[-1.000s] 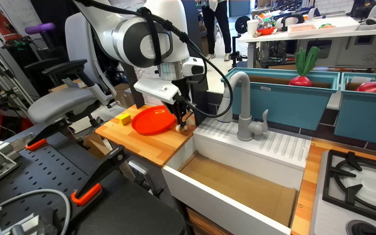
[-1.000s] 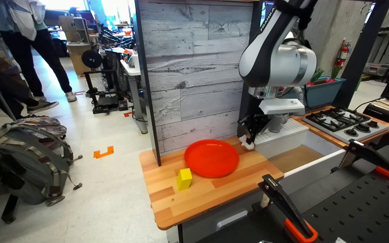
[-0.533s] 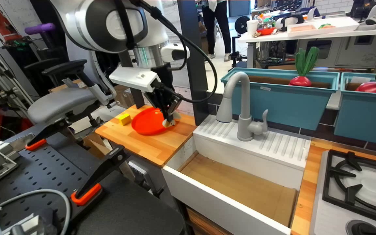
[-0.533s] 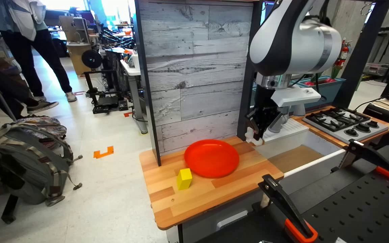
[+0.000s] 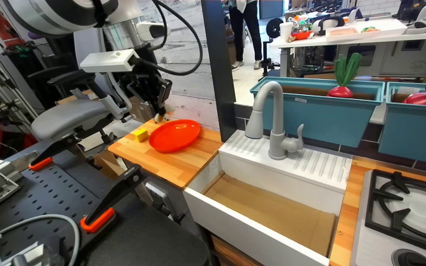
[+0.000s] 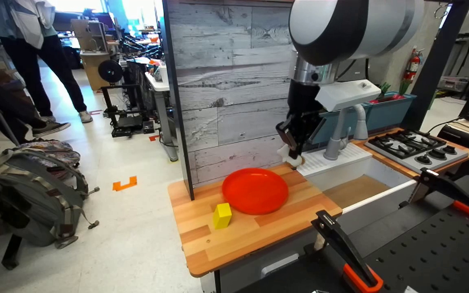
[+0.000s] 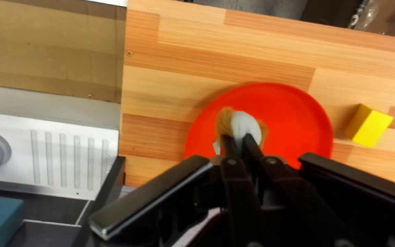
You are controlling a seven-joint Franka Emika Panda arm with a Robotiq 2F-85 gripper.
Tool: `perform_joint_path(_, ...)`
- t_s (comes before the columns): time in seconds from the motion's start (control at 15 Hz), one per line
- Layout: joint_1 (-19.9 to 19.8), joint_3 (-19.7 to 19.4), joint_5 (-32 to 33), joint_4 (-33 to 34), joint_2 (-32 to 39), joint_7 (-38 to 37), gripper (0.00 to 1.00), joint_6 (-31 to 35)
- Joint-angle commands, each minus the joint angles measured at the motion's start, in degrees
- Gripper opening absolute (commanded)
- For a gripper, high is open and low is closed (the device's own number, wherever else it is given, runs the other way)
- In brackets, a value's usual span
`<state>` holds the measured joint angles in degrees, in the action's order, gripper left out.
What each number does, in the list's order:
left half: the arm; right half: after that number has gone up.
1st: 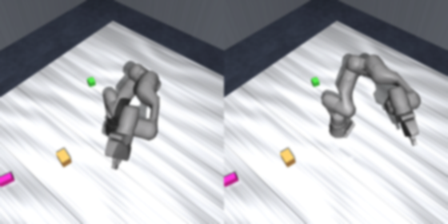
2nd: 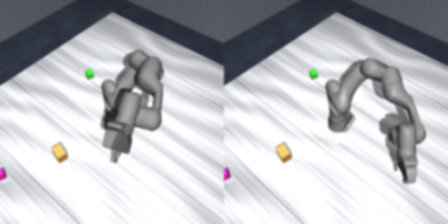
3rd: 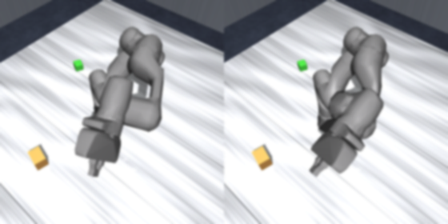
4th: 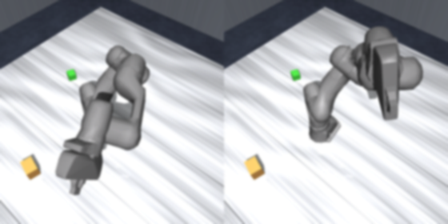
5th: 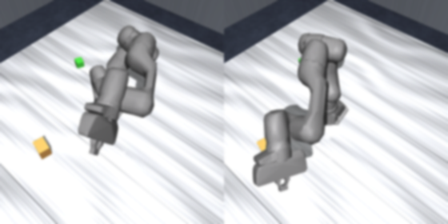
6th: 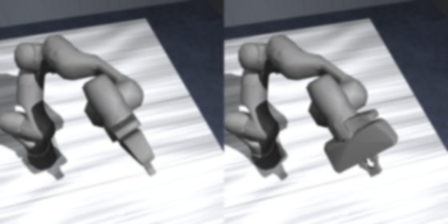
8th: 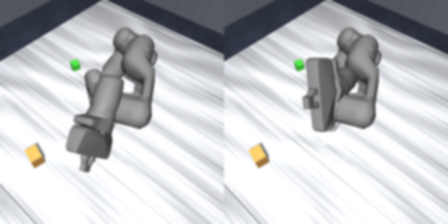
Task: Pick up the plush toy on the right and put it on the left side of the counter
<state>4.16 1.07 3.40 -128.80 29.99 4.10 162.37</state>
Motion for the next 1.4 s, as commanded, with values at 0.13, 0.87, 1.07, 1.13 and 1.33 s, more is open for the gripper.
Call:
perform_joint_path(0.13,8.5,-0.6,5.0,1.3,0.3,-4.6,0.02,0.3)
perform_joint_path(0.87,15.3,1.3,5.4,17.2,13.7,-5.0,0.02,-1.8)
perform_joint_path(1.07,15.5,1.8,5.2,22.1,18.0,-4.8,0.02,-2.6)
perform_joint_path(1.13,15.7,1.9,5.2,23.6,19.2,-4.8,0.02,-2.9)
perform_joint_path(1.33,15.7,2.3,5.1,27.5,22.4,-4.6,0.02,-4.5)
